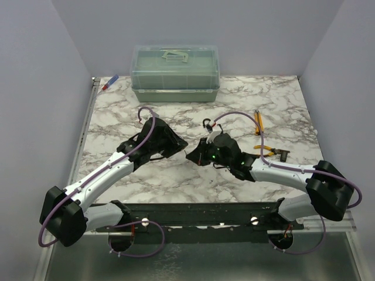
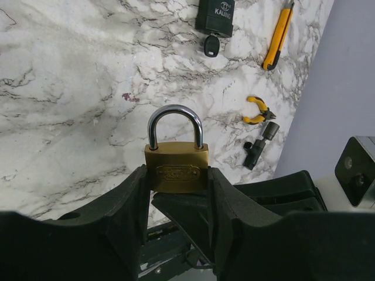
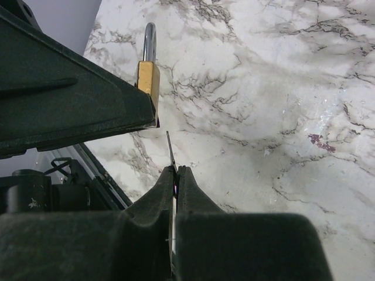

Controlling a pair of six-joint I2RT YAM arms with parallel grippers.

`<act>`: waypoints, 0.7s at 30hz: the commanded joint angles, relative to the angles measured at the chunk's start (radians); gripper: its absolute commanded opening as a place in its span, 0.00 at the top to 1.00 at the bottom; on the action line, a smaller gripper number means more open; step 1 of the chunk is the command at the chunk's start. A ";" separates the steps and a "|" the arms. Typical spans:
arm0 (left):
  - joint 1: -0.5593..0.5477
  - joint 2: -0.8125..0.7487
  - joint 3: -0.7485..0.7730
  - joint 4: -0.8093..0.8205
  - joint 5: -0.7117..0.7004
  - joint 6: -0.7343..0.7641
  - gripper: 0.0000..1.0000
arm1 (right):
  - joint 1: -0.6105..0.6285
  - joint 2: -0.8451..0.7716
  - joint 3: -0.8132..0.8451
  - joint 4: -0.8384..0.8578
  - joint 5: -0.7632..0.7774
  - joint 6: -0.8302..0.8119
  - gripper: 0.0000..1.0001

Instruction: Unlock with the key

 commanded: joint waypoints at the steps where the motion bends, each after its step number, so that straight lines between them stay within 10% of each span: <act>1: -0.005 -0.022 -0.011 0.032 0.005 0.024 1.00 | 0.004 -0.005 0.033 -0.035 -0.002 -0.028 1.00; 21: -0.005 -0.031 -0.033 0.060 0.010 0.042 1.00 | 0.003 -0.024 0.032 -0.005 -0.017 -0.040 1.00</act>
